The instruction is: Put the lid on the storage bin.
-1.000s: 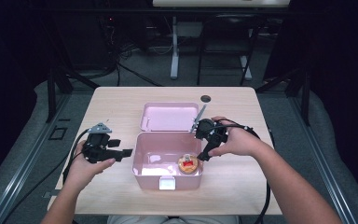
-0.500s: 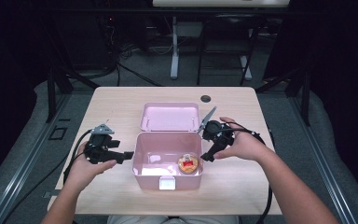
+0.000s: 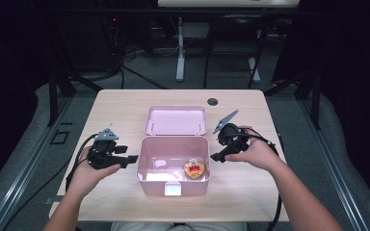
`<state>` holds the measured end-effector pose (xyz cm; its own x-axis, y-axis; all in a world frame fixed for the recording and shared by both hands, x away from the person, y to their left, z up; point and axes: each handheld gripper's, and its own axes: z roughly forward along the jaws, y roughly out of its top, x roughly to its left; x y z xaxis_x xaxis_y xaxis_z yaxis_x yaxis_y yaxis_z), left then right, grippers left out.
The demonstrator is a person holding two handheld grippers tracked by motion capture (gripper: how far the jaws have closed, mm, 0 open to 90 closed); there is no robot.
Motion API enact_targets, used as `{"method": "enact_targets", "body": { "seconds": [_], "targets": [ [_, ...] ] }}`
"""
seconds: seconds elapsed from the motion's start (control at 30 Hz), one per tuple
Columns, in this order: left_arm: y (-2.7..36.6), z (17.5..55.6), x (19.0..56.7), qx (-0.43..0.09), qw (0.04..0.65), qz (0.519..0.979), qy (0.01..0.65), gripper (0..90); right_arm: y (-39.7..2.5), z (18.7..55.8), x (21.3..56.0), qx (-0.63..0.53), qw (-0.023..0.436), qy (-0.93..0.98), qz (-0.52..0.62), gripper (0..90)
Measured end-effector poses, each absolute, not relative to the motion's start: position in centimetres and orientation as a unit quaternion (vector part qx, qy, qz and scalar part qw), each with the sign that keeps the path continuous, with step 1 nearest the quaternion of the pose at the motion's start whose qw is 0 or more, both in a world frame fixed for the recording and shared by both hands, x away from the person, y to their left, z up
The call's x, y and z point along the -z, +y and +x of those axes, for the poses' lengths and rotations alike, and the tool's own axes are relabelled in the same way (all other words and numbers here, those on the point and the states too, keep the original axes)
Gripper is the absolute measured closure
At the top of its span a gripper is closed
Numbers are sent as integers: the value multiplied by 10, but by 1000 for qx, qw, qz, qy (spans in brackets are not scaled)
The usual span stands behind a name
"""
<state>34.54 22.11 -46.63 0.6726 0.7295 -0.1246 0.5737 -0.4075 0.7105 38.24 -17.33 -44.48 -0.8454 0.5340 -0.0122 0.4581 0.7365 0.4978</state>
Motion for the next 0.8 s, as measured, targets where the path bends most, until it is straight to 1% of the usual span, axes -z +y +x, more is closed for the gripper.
{"method": "enact_targets", "body": {
  "seconds": [0.2,0.43,0.5,0.53,0.6,0.73,0.8],
  "targets": [
    [222,346,468,-95,379,833,393,386,-176,381,447,-275,110,915,273,357],
    [221,346,467,-96,375,833,395,387,-175,385,447,-298,106,900,299,365],
    [222,347,466,-92,379,829,402,363,-173,386,447,-294,109,901,298,362],
    [222,347,466,-89,383,827,402,362,-173,386,447,-292,108,902,298,358],
    [222,346,466,-87,384,828,398,332,-172,387,446,-294,107,899,306,320],
    [221,346,465,-90,386,828,398,331,-170,388,445,-296,106,896,312,266],
    [221,345,465,-92,389,826,398,330,-170,388,444,-297,104,895,316,261]
  ]
}}
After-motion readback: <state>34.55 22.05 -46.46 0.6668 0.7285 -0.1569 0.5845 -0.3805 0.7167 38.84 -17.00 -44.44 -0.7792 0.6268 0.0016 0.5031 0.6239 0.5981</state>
